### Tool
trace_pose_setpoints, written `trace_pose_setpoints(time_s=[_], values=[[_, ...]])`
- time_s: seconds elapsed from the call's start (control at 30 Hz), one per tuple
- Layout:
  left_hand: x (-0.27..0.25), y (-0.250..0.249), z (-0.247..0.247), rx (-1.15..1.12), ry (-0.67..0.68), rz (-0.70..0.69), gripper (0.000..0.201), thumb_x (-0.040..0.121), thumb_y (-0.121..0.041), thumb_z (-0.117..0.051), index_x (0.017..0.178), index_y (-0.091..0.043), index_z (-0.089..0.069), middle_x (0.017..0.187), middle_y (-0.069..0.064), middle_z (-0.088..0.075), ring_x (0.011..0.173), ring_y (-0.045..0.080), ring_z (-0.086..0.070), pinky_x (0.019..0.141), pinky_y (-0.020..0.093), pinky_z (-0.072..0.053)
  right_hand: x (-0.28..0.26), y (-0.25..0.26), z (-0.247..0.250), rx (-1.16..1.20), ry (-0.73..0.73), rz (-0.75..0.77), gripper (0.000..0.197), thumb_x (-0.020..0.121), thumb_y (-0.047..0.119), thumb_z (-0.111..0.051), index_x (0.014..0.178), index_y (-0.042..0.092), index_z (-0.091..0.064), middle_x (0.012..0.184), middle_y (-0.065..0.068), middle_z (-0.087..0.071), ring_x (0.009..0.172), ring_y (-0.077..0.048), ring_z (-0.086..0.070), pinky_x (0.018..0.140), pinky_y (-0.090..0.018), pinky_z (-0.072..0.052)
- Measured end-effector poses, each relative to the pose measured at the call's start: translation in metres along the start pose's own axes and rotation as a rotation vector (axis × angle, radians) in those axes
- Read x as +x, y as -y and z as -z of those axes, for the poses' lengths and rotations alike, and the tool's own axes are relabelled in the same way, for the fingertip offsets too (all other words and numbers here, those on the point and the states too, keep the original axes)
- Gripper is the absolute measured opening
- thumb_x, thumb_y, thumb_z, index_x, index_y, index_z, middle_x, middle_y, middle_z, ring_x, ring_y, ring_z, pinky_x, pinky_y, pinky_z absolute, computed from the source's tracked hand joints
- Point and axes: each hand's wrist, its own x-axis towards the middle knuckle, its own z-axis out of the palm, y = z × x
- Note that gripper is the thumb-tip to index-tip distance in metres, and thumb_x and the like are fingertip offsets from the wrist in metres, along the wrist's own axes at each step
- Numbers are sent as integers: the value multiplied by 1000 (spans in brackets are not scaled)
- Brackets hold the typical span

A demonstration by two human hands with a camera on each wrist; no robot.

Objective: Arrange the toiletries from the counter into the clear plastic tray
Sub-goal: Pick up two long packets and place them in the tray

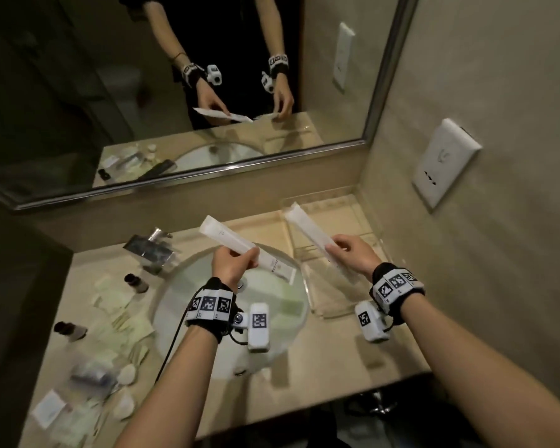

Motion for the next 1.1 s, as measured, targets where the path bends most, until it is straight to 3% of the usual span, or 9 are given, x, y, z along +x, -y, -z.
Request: trace_pose_setpoints(time_s=[0.13, 0.23, 0.33, 0.47, 0.7, 0.83, 0.93, 1.0, 1.1], values=[[-1, 20, -34, 23, -36, 38, 17, 79, 1, -70, 94, 4, -62, 79, 13, -64, 70, 20, -62, 50, 15, -53, 16, -58, 16, -292, 55, -94, 26, 88, 14, -59, 111, 18, -69, 105, -9, -71, 88, -25, -64, 74, -28, -49], [-2, 33, -46, 46, -69, 67, 11, 79, 1, -67, 89, 6, -62, 71, 14, -59, 57, 17, -55, 43, 12, -45, 25, -85, 13, -504, 122, -118, 31, 88, 10, -52, 114, 19, -67, 113, -14, -68, 97, -30, -64, 81, -31, -51], [1, 44, -51, 13, -105, 103, 18, 82, -2, -66, 96, 9, -63, 75, 12, -61, 58, 15, -58, 49, 15, -51, 29, -101, 7, -698, 209, -100, 36, 92, 7, -45, 121, 20, -64, 122, -12, -64, 108, -30, -61, 90, -35, -50], [6, 52, -56, -27, -122, 147, 15, 87, -8, -64, 96, 5, -63, 74, 8, -64, 47, 6, -60, 55, 17, -56, 32, -108, -1, -778, 243, -72, 37, 89, 2, -46, 111, 22, -67, 120, -6, -63, 110, -26, -59, 94, -36, -49], [17, 56, -66, -79, -97, 143, 13, 88, -8, -63, 95, 3, -61, 76, 10, -64, 49, 9, -59, 55, 17, -56, 29, -121, -5, -698, 195, -6, 23, 86, 8, -65, 105, 19, -69, 116, -6, -62, 104, -24, -59, 90, -35, -51], [20, 58, -76, -149, -59, 170, 9, 89, -11, -63, 89, -3, -60, 84, 11, -65, 63, 17, -62, 65, 22, -59, 27, -122, 2, -620, 218, -39, 22, 85, 7, -66, 104, 17, -71, 114, -6, -65, 101, -23, -64, 88, -34, -54], [19, 56, -85, -234, 23, 188, 6, 91, -10, -61, 89, -4, -62, 89, 12, -68, 78, 23, -68, 77, 27, -60, 32, -108, 9, -304, -5, -43, 19, 90, 6, -58, 100, 15, -72, 106, -6, -70, 95, -23, -67, 84, -34, -56], [16, 52, -93, -299, 90, 204, 7, 90, -7, -61, 91, -1, -62, 89, 14, -69, 81, 24, -69, 75, 26, -60, 38, -89, 14, -59, -128, 16, 13, 92, 13, -60, 96, 14, -72, 99, -3, -74, 93, -17, -69, 86, -28, -55], [13, 49, -108, -336, 181, 241, 19, 88, -6, -63, 100, 9, -61, 96, 21, -70, 82, 25, -71, 66, 22, -59, 44, -57, 22, -3, 64, 112, 21, 90, 30, -67, 106, 17, -72, 101, 2, -74, 96, -11, -67, 87, -25, -53]])
